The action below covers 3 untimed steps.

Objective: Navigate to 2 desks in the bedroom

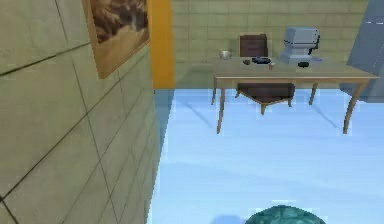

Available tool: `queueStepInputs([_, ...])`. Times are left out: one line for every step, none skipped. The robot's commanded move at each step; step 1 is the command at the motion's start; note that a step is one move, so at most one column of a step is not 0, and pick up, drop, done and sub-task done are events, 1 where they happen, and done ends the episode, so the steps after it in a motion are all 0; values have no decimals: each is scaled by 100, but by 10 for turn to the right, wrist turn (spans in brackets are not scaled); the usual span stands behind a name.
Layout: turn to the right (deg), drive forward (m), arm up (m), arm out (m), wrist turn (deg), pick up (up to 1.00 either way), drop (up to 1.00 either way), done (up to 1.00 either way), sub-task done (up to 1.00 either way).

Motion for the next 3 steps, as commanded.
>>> queueStepInputs([0, 100, 0, 0, 0, 0, 0, 0, 0])
queueStepInputs([0, 80, 0, 0, 0, 0, 0, 0, 0])
queueStepInputs([-450, 0, 0, 0, 0, 0, 0, 0, 0])
